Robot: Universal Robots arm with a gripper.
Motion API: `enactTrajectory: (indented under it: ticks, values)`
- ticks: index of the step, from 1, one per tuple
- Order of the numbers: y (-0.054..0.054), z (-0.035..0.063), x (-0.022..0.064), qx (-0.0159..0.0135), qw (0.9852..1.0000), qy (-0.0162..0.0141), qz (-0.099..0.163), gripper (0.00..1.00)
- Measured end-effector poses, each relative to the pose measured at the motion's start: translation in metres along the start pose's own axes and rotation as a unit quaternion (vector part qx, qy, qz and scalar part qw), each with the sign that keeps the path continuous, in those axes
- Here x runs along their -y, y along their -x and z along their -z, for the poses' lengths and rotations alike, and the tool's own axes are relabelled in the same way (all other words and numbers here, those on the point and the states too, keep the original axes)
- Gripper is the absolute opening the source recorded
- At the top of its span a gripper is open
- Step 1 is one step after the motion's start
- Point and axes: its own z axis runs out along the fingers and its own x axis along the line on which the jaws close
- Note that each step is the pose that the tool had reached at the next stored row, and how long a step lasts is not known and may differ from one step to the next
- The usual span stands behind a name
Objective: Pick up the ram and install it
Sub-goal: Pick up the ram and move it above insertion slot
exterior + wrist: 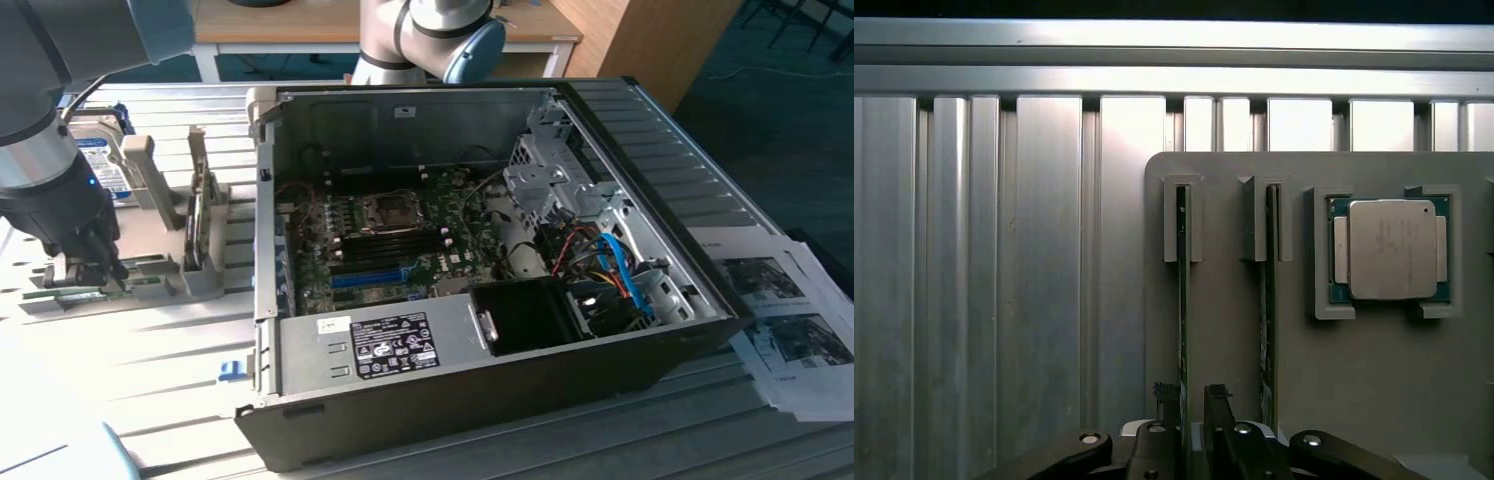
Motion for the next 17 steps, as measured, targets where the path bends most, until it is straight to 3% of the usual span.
enactTrajectory:
  ticks: [10,14,17]
  values:
    - [0.0,-0.0001,0.0,0.0,1.0,-0.0001,0.0,0.24]
    - [0.0,-0.0001,0.0,0.0,1.0,0.0,0.0,0.12]
    - [0.0,-0.0001,0.0,0.0,1.0,0.0,0.0,0.12]
